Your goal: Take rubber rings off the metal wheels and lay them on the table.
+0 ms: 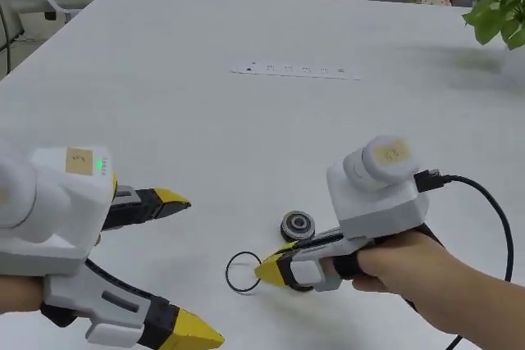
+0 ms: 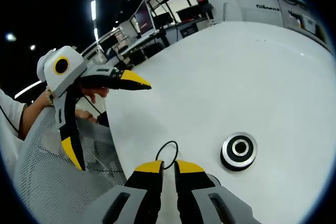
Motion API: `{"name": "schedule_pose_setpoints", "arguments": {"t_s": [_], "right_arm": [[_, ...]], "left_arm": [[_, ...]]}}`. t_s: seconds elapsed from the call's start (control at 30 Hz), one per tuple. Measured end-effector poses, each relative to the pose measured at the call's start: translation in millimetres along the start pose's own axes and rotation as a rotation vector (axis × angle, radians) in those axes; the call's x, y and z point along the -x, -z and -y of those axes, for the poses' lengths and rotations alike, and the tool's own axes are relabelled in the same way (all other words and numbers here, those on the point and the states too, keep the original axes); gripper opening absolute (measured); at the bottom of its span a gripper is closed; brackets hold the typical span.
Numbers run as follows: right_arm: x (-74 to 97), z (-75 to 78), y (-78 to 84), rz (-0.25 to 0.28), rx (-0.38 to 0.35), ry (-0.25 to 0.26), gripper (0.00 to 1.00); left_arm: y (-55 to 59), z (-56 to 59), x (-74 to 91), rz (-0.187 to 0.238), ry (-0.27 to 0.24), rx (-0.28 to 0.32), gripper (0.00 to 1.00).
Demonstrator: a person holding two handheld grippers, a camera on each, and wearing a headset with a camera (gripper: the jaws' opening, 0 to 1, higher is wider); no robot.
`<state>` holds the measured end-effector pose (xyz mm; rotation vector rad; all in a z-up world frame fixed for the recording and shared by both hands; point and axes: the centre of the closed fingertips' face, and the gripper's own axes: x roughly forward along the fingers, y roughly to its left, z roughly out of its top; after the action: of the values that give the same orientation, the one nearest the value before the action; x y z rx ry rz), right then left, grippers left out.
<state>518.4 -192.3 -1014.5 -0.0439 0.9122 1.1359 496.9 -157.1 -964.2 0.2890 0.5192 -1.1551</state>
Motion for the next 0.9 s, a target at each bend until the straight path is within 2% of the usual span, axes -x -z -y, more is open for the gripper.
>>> {"name": "schedule_pose_setpoints", "arguments": {"t_s": [0.2, 0.27, 0.53, 0.83, 0.9], "right_arm": [[2.0, 0.6, -0.5, -0.01, 0.047, 0.021, 0.1], [3.5, 1.1, -2.1, -0.004, 0.041, 0.021, 0.11], [15.8, 4.7, -14.3, 0.047, 0.042, 0.041, 0.13], [30.8, 1.7, -27.4, 0.103, 0.075, 0.037, 0.15], [34.3, 0.2, -28.4, 0.112, 0.097, 0.026, 0.16]], "left_arm": [[-0.7, -1.4, 0.7, 0.003, -0.006, -0.007, 0.96], [-1.4, -0.8, 0.7, 0.006, -0.004, -0.007, 0.96], [-4.9, -1.6, 2.0, 0.019, -0.011, -0.015, 0.95], [-8.4, -2.3, 2.8, 0.031, -0.013, -0.015, 0.94], [-6.0, -2.3, 2.8, 0.016, -0.007, -0.023, 0.94]]}}
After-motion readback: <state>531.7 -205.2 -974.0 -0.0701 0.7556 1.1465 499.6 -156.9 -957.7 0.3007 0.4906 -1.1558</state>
